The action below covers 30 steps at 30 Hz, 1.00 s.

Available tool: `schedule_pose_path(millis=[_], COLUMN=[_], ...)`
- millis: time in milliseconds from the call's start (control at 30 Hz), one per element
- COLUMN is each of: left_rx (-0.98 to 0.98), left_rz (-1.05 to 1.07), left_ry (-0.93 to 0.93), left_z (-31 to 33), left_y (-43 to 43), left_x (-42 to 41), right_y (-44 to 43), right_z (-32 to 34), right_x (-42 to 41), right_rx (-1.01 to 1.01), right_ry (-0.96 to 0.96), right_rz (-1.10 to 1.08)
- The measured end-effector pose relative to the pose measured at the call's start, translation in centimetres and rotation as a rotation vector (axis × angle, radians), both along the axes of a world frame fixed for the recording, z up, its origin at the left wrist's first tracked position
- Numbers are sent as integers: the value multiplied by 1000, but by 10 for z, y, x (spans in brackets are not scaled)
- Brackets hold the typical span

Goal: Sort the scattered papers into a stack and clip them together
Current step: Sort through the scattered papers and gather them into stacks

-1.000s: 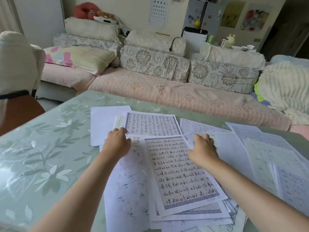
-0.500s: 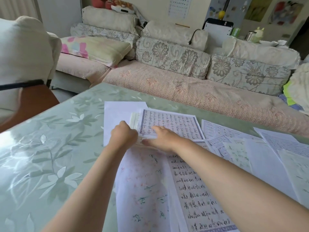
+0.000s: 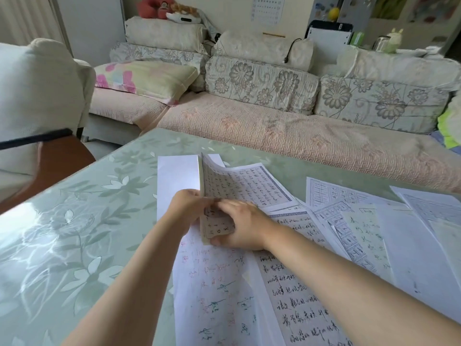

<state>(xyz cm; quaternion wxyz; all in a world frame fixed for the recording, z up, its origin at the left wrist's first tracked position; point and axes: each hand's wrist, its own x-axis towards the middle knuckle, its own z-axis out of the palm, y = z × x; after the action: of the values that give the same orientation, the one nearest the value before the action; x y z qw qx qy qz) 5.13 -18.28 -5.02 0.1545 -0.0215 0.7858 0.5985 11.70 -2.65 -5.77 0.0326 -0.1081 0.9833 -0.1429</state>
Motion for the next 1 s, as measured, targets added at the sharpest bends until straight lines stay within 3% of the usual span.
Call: schedule_pose_path(millis=[133, 233, 300, 333, 400, 500, 567, 800, 900, 1000], left_rx=[-53, 30, 126, 168, 235, 383, 436, 552, 587, 501], left_rz=[179, 348, 439, 468, 493, 408, 313, 28, 41, 66], left_ry=[104, 111, 117, 110, 74, -19, -80, -236, -233, -295], left_z=[2, 9, 15, 17, 20, 24, 28, 30, 29, 28], left_y=[-6, -23, -35, -39, -44, -42, -38, -38, -50, -59], left_x=[4, 4, 8, 12, 22, 41, 58, 78, 70, 63], right_y=[4, 6, 3, 0, -10, -24, -26, -10, 6, 29], right_z=[-5, -2, 6, 11, 22, 33, 37, 29, 41, 50], right_x=[2, 5, 12, 15, 20, 17, 8, 8, 31, 57], right_rx=[-43, -34, -142, -231, -454, -1043, -1333, -1209, -1124, -1040], right_ry=[70, 335, 443, 415, 175, -294, -398, -412, -368, -331], right_rz=[-42, -121, -186, -245, -424, -699, -782, -905, -905, -851])
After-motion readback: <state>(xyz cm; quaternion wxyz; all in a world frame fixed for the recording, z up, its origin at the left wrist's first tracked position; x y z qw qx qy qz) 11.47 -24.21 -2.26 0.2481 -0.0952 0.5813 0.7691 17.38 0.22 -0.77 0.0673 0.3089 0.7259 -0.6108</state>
